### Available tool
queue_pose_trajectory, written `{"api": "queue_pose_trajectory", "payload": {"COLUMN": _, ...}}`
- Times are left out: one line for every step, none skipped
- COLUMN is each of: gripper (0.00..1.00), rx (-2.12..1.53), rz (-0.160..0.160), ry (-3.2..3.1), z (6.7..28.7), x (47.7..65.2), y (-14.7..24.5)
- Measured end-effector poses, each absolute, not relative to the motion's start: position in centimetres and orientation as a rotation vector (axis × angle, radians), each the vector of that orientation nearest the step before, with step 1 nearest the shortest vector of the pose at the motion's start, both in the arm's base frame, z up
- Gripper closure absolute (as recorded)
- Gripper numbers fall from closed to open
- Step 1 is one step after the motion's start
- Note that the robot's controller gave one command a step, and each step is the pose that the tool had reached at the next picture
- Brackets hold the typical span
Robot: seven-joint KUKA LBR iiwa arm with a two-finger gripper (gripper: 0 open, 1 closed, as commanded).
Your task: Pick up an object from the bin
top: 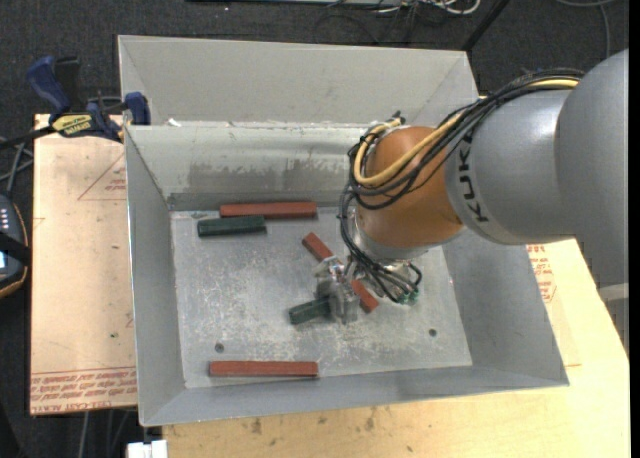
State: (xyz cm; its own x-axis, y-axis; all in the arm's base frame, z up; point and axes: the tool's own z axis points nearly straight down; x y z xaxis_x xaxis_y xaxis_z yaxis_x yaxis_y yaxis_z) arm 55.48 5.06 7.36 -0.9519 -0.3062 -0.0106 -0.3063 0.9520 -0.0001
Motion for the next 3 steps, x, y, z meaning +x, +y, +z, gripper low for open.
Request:
{"api": "queue_pose_trajectory", "payload": {"gripper": 1.0, "rx": -0.485, "rz": 0.003, "ry": 3.093, "z": 7.4, "x": 55.5, "y": 5.1}}
{"api": "queue_pose_trajectory", "payload": {"gripper": 1.0, "rx": -0.287, "rz": 0.001, "ry": 3.132, "z": 9.0, "x": 56.3, "y": 5.9}}
{"api": "queue_pose_trajectory", "payload": {"gripper": 1.0, "rx": -0.421, "rz": -0.001, "ry": 3.108, "z": 25.4, "x": 58.0, "y": -0.3}}
